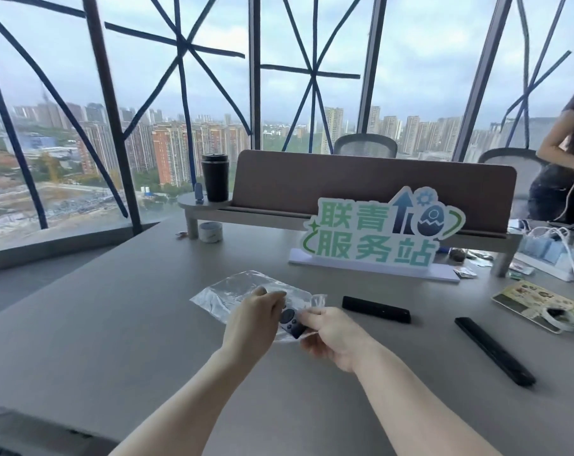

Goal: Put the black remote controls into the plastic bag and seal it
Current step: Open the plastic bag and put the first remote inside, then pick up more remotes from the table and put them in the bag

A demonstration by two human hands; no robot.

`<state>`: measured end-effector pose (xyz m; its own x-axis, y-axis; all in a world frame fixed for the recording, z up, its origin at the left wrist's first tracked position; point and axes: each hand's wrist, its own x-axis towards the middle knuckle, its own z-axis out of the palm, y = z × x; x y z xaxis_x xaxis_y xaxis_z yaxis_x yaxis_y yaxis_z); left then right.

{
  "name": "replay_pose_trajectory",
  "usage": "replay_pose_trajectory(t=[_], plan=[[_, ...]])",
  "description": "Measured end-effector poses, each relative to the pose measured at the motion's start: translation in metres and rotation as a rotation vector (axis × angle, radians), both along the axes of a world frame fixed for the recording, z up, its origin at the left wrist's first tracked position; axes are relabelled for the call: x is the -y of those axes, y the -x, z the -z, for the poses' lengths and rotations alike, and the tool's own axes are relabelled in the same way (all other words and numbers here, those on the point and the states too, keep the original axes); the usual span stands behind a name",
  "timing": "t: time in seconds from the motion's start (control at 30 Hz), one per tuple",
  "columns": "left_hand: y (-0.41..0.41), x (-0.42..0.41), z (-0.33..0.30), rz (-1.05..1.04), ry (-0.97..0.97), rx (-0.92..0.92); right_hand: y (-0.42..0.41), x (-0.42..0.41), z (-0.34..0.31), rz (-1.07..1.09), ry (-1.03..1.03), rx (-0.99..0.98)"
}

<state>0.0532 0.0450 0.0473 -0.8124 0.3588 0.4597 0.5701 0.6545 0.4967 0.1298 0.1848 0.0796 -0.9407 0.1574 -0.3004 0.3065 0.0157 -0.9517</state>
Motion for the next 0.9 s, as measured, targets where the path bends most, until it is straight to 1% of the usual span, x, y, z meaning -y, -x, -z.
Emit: replay_pose_trajectory(t=[0.03, 0.1, 0.17, 0.2, 0.23, 0.3, 0.33, 0.37, 0.43, 0.5, 0.6, 0.63, 0.67, 0.7, 0.77, 0.83, 0.9], plan=[[0.002, -0.002, 0.0, -0.001, -0.028, 0.015, 0.0, -0.003, 0.002, 0.054, 0.01, -0.029], [0.003, -0.005, 0.002, 0.008, -0.061, 0.036, -0.006, -0.021, 0.014, 0.206, -0.076, -0.05], [0.004, -0.008, 0.006, 0.026, -0.059, 0.05, -0.012, -0.051, 0.026, 0.357, -0.243, -0.053], [0.003, -0.01, 0.008, 0.03, -0.051, 0.063, -0.014, -0.069, 0.031, 0.42, -0.362, -0.047], [0.003, -0.012, 0.01, 0.03, -0.045, 0.077, -0.015, -0.089, 0.036, 0.458, -0.522, -0.025], [0.002, -0.018, 0.015, 0.03, -0.039, 0.089, -0.009, -0.13, 0.049, 0.452, -0.892, 0.082], [0.001, -0.021, 0.017, 0.031, -0.04, 0.091, -0.004, -0.148, 0.056, 0.417, -1.007, 0.122], [0.001, -0.023, 0.018, 0.031, -0.04, 0.094, 0.003, -0.162, 0.063, 0.372, -1.055, 0.143], [0.003, -0.026, 0.019, 0.017, -0.029, 0.099, 0.017, -0.18, 0.076, 0.295, -1.065, 0.179], [0.005, -0.027, 0.017, -0.001, -0.029, 0.09, 0.025, -0.187, 0.082, 0.255, -1.124, 0.204], [0.01, -0.025, 0.014, -0.008, -0.033, 0.095, 0.025, -0.184, 0.082, 0.229, -1.379, 0.241], [0.012, -0.026, 0.014, -0.004, -0.031, 0.106, 0.023, -0.182, 0.081, 0.242, -1.395, 0.242], [0.013, -0.026, 0.015, 0.001, -0.029, 0.116, 0.019, -0.178, 0.078, 0.26, -1.325, 0.251], [0.015, -0.028, 0.015, 0.007, -0.029, 0.122, 0.015, -0.175, 0.074, 0.279, -1.168, 0.254], [0.018, -0.034, 0.013, 0.025, -0.032, 0.134, 0.002, -0.169, 0.062, 0.259, -0.794, 0.238], [0.021, -0.044, 0.006, 0.038, -0.058, 0.136, -0.019, -0.166, 0.046, 0.279, -0.401, 0.173], [0.021, -0.056, -0.006, 0.06, -0.109, 0.132, -0.048, -0.161, 0.025, 0.255, -0.095, 0.085]])
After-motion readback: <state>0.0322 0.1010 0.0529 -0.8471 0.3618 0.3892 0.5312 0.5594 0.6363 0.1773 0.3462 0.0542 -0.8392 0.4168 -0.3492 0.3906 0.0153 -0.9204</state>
